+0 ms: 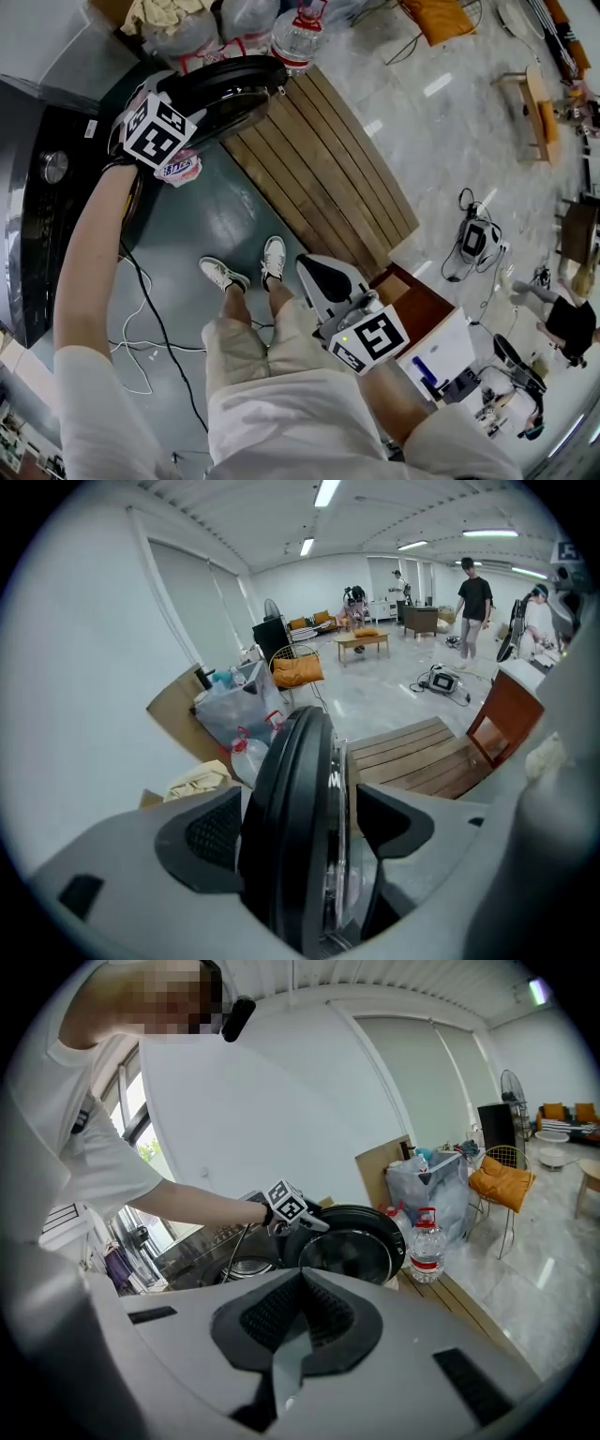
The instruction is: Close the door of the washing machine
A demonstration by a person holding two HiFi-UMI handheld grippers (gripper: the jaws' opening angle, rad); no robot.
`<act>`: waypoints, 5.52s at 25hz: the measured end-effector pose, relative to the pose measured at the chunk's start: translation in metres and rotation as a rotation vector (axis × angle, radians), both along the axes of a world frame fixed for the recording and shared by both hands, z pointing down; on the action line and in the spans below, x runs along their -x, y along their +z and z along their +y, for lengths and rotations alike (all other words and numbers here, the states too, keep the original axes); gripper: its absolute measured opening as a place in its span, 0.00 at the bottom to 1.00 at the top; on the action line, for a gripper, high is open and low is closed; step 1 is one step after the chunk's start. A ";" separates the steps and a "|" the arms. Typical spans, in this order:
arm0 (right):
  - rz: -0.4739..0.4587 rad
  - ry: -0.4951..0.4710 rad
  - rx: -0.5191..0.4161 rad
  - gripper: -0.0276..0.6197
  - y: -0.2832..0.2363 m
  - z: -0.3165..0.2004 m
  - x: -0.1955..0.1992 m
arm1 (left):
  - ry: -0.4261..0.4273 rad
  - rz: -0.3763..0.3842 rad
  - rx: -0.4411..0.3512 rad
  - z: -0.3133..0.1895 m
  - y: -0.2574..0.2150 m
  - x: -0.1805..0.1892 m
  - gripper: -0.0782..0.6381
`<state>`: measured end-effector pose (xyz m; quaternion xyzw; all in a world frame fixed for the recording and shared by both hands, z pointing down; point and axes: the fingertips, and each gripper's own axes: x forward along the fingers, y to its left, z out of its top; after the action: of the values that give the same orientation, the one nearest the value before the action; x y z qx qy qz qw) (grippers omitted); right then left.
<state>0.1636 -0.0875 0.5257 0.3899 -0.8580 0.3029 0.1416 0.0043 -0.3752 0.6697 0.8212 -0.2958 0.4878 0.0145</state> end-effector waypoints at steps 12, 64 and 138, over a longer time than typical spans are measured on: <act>-0.015 0.020 0.007 0.04 0.007 -0.003 -0.004 | 0.024 0.020 0.069 -0.009 0.002 0.001 0.58; -0.046 0.000 -0.025 0.04 -0.003 0.013 0.006 | 0.180 -0.013 0.059 0.097 0.000 -0.021 0.52; -0.062 -0.407 -0.029 0.04 -0.027 0.048 0.180 | -0.954 0.351 0.043 0.321 -0.028 0.170 0.30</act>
<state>-0.0161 -0.0393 0.4984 0.2007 -0.9274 0.2675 0.1676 -0.1656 -0.0545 0.6416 0.6639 -0.6209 0.2875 0.3018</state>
